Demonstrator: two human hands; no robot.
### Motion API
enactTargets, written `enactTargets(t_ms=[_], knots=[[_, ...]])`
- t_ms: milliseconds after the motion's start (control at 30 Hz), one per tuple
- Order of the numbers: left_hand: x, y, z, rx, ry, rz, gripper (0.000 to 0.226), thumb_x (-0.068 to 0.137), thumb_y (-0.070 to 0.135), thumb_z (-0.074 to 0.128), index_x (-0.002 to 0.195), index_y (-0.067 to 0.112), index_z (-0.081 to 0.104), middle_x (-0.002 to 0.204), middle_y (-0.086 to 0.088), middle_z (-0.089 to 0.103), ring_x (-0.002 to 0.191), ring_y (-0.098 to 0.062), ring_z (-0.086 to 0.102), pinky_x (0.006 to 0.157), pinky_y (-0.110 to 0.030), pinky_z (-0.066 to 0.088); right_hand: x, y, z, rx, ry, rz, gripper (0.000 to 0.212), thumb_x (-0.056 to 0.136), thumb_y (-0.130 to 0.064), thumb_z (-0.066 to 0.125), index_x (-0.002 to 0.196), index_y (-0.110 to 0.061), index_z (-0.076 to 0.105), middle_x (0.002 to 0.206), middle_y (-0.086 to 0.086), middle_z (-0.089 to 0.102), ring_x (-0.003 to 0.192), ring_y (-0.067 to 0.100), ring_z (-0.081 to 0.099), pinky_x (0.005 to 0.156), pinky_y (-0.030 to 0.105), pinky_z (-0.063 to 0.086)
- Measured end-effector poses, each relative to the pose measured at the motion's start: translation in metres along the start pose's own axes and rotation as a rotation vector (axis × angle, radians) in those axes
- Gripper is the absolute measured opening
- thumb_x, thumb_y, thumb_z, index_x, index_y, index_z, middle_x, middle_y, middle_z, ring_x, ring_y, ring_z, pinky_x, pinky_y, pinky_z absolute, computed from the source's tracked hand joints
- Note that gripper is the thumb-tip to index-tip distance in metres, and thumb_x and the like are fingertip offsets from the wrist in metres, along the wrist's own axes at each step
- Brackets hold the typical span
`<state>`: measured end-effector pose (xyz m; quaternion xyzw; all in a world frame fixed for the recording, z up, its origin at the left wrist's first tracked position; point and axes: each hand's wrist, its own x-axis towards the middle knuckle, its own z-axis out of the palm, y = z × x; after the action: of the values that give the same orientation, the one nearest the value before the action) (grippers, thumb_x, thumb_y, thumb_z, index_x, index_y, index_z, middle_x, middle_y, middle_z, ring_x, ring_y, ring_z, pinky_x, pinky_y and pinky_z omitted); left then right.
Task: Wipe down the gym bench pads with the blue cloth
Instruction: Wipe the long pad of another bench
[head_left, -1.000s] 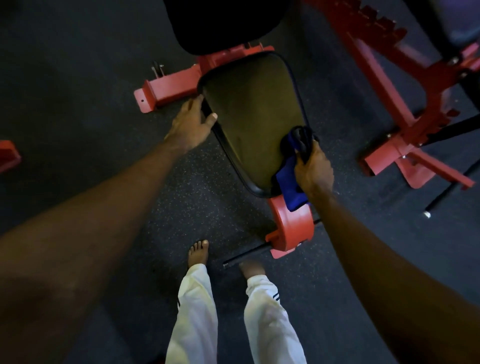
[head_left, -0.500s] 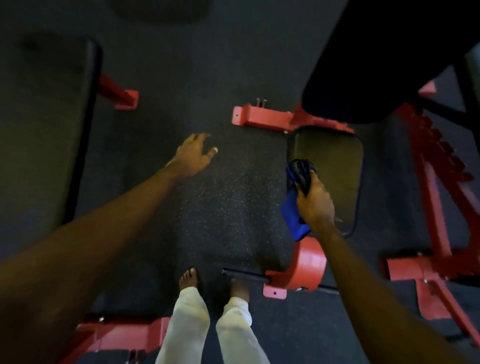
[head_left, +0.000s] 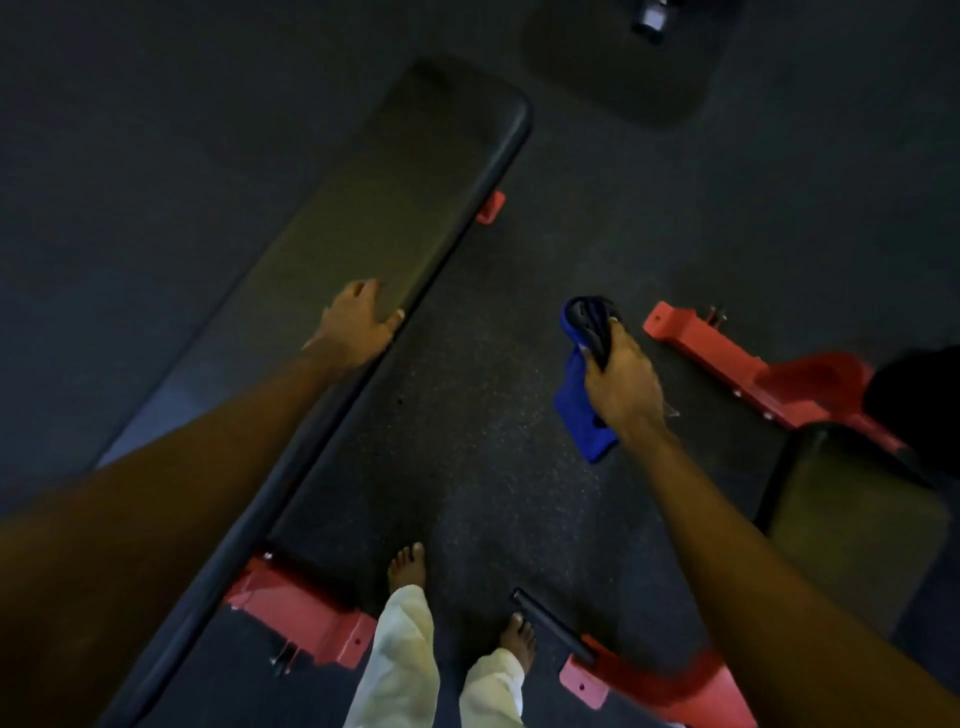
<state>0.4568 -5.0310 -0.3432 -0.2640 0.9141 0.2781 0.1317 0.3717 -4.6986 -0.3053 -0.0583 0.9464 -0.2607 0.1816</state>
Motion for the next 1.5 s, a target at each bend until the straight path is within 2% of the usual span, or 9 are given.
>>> enactTargets(t_ms=[367,533,633,767,1033,1100,1300,1400,1500], knots=[[-0.059,-0.232,-0.012,0.016,-0.048,-0.334,0.072,0.100,0.044,0.056,0.158,0.010,0.030,0.160,-0.025,0.030,0.144,-0.045,0.033,0.117,-0.056,0.030,0.011,-0.186,0.151,-0.128,-0.207,-0.372,0.057,0.101,-0.028,0.059,0.151,-0.011,0.039,0.144,0.015,0.055,0.130,0.036,0.054,0.103,0.050,0.048],[-0.120,-0.293,0.010,0.050,-0.074,-0.427,0.080,0.102,0.050,0.049,0.164,0.022,0.007,0.167,-0.022,0.010,0.153,-0.046,0.013,0.122,-0.060,0.017,-0.028,-0.224,0.239,-0.278,-0.407,-0.597,0.064,0.097,-0.021,0.062,0.155,-0.011,0.036,0.160,0.012,0.038,0.144,0.031,0.040,0.116,0.043,0.035],[-0.148,-0.315,0.030,0.096,0.030,-0.376,0.077,0.103,0.057,0.038,0.164,0.029,0.001,0.169,-0.020,0.006,0.155,-0.045,0.005,0.123,-0.061,0.011,-0.041,-0.221,0.287,-0.340,-0.486,-0.668,0.067,0.097,-0.026,0.062,0.157,-0.013,0.034,0.164,0.010,0.033,0.149,0.031,0.032,0.121,0.042,0.030],[-0.183,-0.334,0.058,0.092,0.200,-0.413,0.066,0.106,0.059,0.025,0.164,0.033,0.006,0.171,-0.014,0.006,0.157,-0.038,0.002,0.124,-0.059,0.005,-0.050,-0.198,0.323,-0.377,-0.366,-0.708,0.074,0.093,-0.040,0.061,0.158,-0.020,0.032,0.167,0.000,0.025,0.155,0.027,0.019,0.124,0.046,0.020],[-0.190,-0.351,0.081,0.113,0.335,-0.374,0.065,0.105,0.057,0.023,0.164,0.034,0.008,0.172,-0.005,0.001,0.159,-0.028,-0.003,0.126,-0.054,-0.001,-0.061,-0.204,0.348,-0.277,-0.114,-0.622,0.068,0.091,-0.039,0.062,0.154,-0.020,0.042,0.164,-0.001,0.034,0.153,0.024,0.025,0.125,0.044,0.024],[-0.190,-0.352,0.083,0.121,0.340,-0.368,0.065,0.106,0.056,0.024,0.164,0.032,0.008,0.172,-0.005,0.001,0.159,-0.027,-0.003,0.126,-0.053,-0.001,-0.079,-0.213,0.360,-0.283,-0.121,-0.644,0.067,0.091,-0.036,0.066,0.152,-0.018,0.045,0.164,0.001,0.033,0.153,0.027,0.027,0.123,0.043,0.028],[-0.191,-0.355,0.084,0.087,0.358,-0.340,0.064,0.106,0.051,0.027,0.164,0.030,0.011,0.172,-0.007,0.003,0.159,-0.028,-0.001,0.126,-0.054,0.002,-0.110,-0.215,0.381,-0.390,-0.312,-0.965,0.076,0.085,-0.029,0.072,0.154,-0.020,0.041,0.164,0.002,0.032,0.153,0.026,0.027,0.123,0.042,0.026],[-0.189,-0.357,0.084,0.080,0.360,-0.316,0.065,0.106,0.054,0.024,0.165,0.030,0.009,0.172,-0.007,0.002,0.159,-0.028,-0.003,0.126,-0.055,0.002,-0.096,-0.222,0.381,-0.374,-0.251,-0.835,0.073,0.090,-0.036,0.065,0.156,-0.021,0.037,0.165,0.001,0.030,0.154,0.024,0.024,0.125,0.044,0.020],[-0.191,-0.356,0.083,0.061,0.355,-0.304,0.067,0.105,0.056,0.023,0.165,0.030,0.006,0.172,-0.007,0.000,0.158,-0.028,-0.004,0.126,-0.056,0.002,-0.106,-0.236,0.393,-0.308,-0.090,-0.643,0.068,0.093,-0.043,0.058,0.155,-0.020,0.040,0.164,0.001,0.032,0.153,0.024,0.026,0.124,0.045,0.023]])
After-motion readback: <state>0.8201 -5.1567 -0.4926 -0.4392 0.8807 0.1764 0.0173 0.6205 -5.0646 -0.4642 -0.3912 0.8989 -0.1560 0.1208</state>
